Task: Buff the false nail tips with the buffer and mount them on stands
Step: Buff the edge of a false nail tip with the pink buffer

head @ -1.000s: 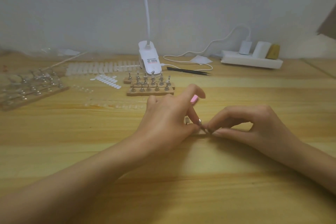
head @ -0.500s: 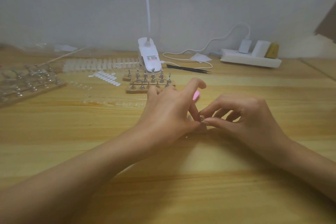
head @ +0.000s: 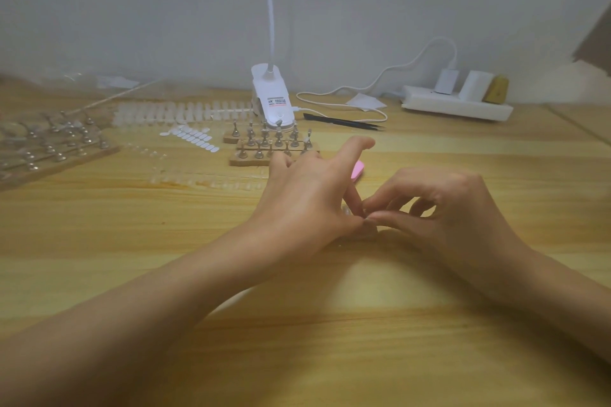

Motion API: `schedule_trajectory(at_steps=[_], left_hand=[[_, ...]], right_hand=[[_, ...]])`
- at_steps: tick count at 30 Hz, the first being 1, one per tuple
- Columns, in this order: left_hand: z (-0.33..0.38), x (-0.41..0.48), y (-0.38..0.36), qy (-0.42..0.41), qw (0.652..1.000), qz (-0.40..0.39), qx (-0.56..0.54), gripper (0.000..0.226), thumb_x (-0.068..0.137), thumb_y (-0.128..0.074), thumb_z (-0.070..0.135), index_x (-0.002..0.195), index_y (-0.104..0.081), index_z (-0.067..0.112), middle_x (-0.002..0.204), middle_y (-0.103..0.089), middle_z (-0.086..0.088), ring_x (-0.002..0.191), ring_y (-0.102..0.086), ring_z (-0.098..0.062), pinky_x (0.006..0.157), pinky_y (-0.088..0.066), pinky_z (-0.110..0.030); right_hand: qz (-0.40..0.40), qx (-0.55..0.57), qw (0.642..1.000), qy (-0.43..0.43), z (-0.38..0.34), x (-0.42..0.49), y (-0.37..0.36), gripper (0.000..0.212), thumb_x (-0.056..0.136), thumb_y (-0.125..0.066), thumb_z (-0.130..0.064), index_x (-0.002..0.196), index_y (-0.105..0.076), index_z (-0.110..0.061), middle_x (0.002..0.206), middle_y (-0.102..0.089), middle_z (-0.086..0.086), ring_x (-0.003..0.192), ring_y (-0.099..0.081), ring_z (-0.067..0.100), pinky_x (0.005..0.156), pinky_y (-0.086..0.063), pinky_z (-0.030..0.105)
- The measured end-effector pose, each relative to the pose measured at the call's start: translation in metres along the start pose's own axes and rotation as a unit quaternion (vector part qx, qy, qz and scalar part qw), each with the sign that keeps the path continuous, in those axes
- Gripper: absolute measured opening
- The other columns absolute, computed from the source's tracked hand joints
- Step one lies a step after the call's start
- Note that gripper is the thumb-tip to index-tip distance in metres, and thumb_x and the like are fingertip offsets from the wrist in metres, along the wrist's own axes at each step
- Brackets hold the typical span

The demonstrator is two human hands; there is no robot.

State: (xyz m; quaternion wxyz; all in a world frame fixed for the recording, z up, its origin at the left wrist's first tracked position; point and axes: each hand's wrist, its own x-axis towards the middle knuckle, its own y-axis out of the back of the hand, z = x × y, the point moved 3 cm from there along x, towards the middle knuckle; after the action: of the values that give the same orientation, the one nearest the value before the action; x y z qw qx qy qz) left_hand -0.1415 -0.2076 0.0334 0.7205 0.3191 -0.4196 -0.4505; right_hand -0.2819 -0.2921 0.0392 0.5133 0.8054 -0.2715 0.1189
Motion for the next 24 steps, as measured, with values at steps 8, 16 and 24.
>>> schedule_trajectory(at_steps=[8, 16, 24], left_hand=[[-0.001, -0.001, -0.001, -0.006, 1.000, 0.015, 0.002, 0.080, 0.079, -0.074, 0.048, 0.142, -0.024, 0.044, 0.080, -0.068, 0.024, 0.106, -0.045, -0.008, 0.077, -0.014, -0.030], [0.002, -0.001, -0.002, -0.008, 1.000, 0.009, 0.002, 0.086, 0.073, -0.078, 0.050, 0.140, -0.025, 0.045, 0.077, -0.065, 0.029, 0.111, -0.047, -0.003, 0.077, -0.013, -0.030], [0.001, -0.001, -0.002, -0.016, 1.000, 0.018, 0.012, 0.081, 0.078, -0.076, 0.044, 0.141, -0.025, 0.045, 0.077, -0.065, 0.027, 0.111, -0.049, -0.006, 0.075, -0.014, -0.031]], right_hand=[[-0.007, 0.059, 0.997, -0.047, 0.004, 0.000, -0.003, 0.011, 0.078, -0.082, -0.012, 0.077, -0.074, -0.018, 0.075, -0.073, -0.012, 0.073, -0.070, 0.012, 0.058, -0.051, 0.027], [-0.009, 0.286, 0.937, -0.199, 0.015, 0.005, -0.003, 0.016, 0.086, -0.068, -0.041, 0.088, -0.076, -0.028, 0.079, -0.074, 0.003, 0.056, -0.049, 0.002, 0.045, -0.036, 0.012], [-0.044, 0.312, 0.914, -0.256, 0.012, 0.006, -0.013, 0.023, 0.086, -0.074, -0.015, 0.092, -0.053, -0.014, 0.071, -0.068, 0.008, 0.043, -0.053, 0.003, 0.036, -0.033, 0.010]])
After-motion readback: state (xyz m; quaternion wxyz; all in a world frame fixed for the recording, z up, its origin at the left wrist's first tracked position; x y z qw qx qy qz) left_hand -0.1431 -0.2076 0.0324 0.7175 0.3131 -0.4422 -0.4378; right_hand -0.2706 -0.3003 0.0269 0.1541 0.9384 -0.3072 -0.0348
